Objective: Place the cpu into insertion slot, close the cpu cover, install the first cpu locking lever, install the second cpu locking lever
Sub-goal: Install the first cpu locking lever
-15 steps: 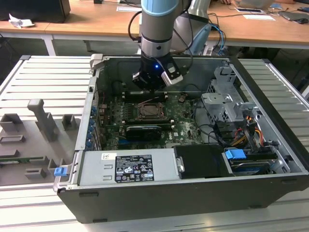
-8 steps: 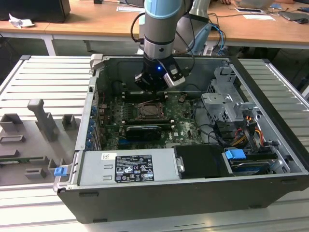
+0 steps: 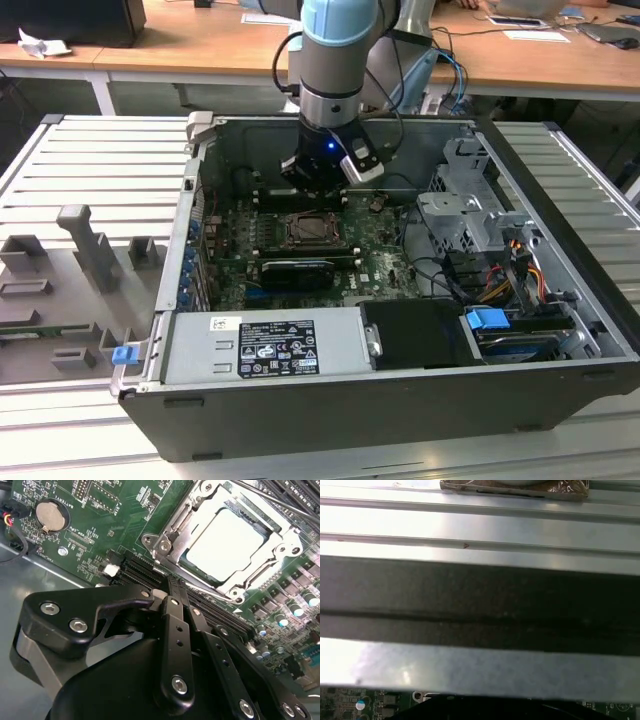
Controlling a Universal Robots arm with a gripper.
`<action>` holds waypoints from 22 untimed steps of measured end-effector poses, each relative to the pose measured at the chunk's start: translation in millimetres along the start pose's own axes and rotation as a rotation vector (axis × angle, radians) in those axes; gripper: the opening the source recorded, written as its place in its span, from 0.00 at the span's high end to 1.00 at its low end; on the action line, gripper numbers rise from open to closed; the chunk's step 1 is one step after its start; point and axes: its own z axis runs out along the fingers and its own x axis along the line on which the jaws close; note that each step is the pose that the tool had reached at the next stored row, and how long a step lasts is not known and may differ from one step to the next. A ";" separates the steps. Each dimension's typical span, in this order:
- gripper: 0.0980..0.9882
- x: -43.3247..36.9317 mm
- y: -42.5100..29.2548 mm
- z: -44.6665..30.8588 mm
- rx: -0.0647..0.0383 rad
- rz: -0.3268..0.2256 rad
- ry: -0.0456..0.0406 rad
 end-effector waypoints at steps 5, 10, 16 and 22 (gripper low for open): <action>0.99 -0.7 -0.4 3.1 0.003 0.000 0.0002; 0.99 -0.9 -0.7 5.0 0.009 0.000 0.0007; 0.99 -1.3 -0.7 6.8 0.011 0.000 0.0001; 0.99 -1.6 0.1 -1.1 0.014 0.000 0.0007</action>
